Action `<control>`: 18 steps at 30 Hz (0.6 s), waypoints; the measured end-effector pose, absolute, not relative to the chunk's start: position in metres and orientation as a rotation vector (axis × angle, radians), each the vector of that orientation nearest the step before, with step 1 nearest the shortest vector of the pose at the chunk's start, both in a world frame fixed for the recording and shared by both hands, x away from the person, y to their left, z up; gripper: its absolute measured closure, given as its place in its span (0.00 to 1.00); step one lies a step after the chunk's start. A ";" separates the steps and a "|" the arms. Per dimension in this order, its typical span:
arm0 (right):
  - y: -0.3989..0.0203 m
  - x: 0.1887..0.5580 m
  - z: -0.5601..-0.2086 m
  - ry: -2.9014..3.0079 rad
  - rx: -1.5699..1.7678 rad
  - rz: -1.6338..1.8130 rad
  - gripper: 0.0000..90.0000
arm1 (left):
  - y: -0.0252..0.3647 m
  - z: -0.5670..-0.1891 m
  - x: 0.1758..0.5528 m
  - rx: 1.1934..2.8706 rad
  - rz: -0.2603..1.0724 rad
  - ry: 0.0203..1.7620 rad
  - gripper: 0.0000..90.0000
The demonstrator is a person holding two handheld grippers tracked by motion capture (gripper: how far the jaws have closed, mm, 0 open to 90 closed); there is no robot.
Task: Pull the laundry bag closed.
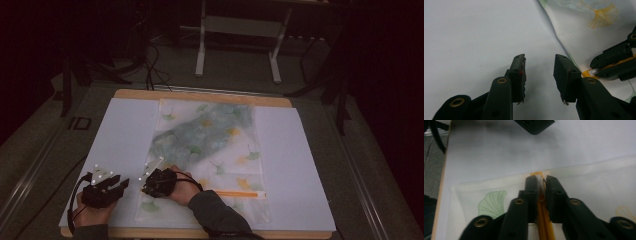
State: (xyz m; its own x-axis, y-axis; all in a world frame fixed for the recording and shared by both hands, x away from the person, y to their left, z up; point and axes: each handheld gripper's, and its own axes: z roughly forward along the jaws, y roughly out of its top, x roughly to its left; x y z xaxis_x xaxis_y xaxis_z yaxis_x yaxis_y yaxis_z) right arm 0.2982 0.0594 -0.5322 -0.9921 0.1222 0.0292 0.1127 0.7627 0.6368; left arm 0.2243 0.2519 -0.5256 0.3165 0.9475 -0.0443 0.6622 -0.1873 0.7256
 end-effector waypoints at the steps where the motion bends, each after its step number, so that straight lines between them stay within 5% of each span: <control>1: 0.060 0.298 -0.532 2.933 0.186 1.049 0.92 | 0.252 -0.526 0.224 1.933 0.556 1.421 0.68; 18: 0.048 0.293 -0.527 2.900 0.196 1.062 0.93 | 0.243 -0.519 0.213 1.958 0.503 1.377 0.66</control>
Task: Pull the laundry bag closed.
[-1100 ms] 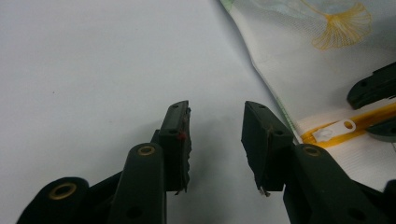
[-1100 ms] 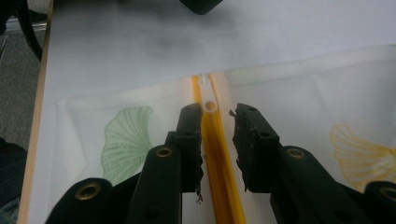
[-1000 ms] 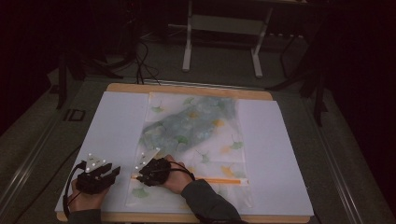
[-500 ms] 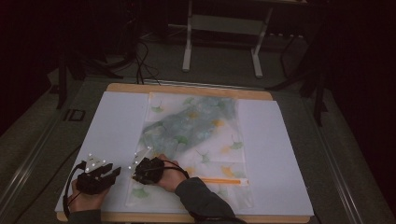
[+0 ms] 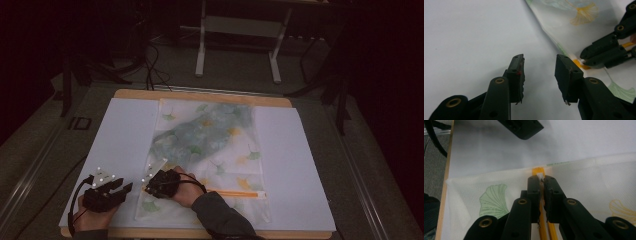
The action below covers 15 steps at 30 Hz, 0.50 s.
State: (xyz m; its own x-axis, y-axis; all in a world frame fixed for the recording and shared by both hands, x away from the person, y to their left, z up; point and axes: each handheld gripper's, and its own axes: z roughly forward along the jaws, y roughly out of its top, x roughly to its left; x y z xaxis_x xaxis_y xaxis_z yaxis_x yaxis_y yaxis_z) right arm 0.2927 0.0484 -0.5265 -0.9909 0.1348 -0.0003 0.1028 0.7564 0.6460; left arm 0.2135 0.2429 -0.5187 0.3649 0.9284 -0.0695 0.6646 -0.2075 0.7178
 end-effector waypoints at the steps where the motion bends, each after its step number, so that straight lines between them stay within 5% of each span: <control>1: 0.047 0.293 -0.526 2.898 0.197 1.062 0.93 | 0.241 -0.519 0.213 1.957 0.497 1.375 0.66; 15: 0.042 0.291 -0.526 2.883 0.216 1.082 0.93 | 0.219 -0.515 0.206 2.008 0.359 1.284 0.64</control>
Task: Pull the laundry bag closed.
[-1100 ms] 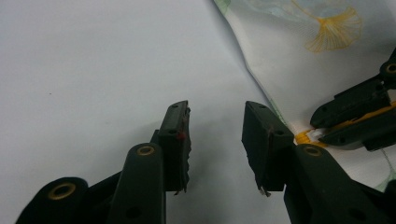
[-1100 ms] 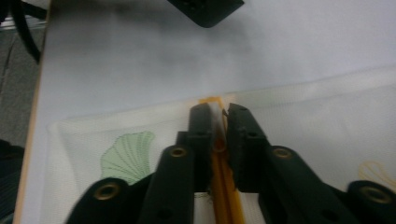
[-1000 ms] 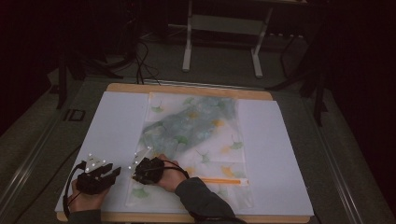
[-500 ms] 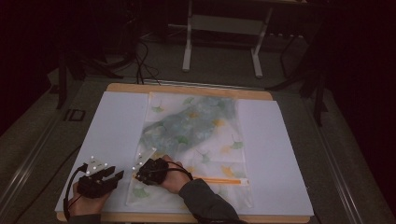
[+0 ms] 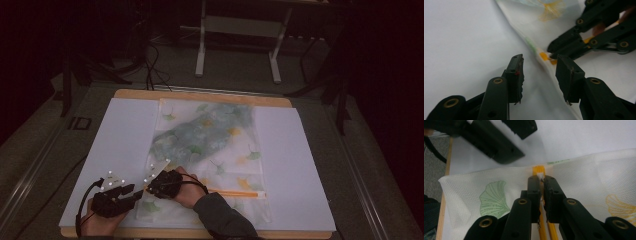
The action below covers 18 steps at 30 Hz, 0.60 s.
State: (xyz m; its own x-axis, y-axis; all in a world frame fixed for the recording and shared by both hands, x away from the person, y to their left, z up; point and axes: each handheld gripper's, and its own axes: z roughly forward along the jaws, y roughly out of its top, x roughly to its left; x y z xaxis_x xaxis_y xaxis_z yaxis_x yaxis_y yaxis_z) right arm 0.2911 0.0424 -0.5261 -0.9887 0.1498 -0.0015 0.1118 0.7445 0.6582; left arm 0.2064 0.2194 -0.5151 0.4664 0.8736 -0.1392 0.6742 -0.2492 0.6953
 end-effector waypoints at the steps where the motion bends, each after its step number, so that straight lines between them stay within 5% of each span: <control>1: 0.043 0.291 -0.525 2.881 0.209 1.074 0.93 | 0.218 -0.516 0.207 2.011 0.350 1.282 0.64; 18: 0.039 0.289 -0.509 2.845 0.165 1.064 0.93 | 0.203 -0.529 0.223 2.083 0.227 1.257 0.72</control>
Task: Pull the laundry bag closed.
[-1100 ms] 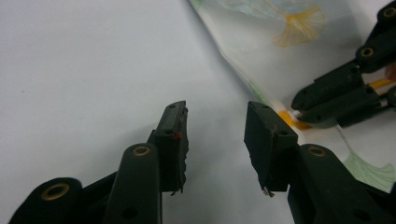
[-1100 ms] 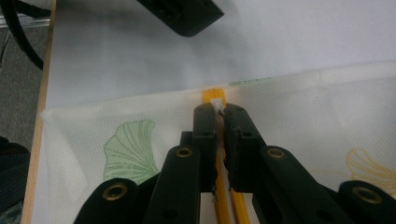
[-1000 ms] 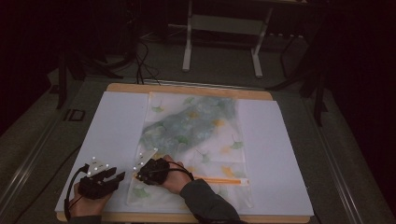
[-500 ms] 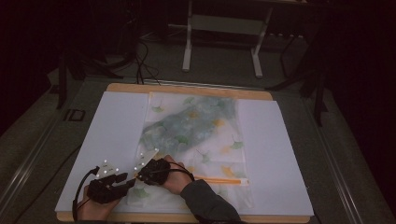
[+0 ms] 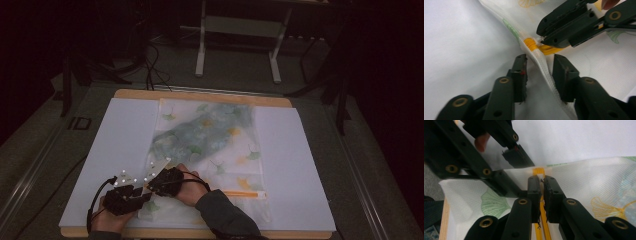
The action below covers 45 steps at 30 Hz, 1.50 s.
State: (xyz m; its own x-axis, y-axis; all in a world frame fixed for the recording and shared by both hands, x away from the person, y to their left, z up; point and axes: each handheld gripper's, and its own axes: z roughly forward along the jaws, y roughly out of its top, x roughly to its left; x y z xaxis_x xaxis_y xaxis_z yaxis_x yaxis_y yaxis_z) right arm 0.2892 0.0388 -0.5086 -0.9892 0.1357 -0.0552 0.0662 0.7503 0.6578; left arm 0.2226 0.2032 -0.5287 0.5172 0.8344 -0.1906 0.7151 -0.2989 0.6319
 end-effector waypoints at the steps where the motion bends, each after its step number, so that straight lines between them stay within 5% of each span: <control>1: 0.038 0.289 -0.508 2.848 0.161 1.065 0.93 | 0.203 -0.529 0.223 2.086 0.225 1.254 0.74; 9: 0.036 0.291 -0.514 2.861 0.172 1.064 0.94 | 0.204 -0.530 0.224 2.102 0.208 1.221 0.98; 45: 0.024 0.288 -0.527 2.878 0.184 0.910 0.94 | 0.212 -0.526 0.221 2.036 0.251 1.230 0.98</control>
State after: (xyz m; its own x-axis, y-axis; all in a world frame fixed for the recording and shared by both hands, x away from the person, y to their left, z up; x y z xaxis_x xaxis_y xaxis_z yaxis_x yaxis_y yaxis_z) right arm 0.2881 0.0241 -0.5267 -0.9858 0.1504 -0.0751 0.0799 0.8122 0.5778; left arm 0.2212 0.2122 -0.5257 0.5226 0.8299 -0.1955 0.6867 -0.2737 0.6734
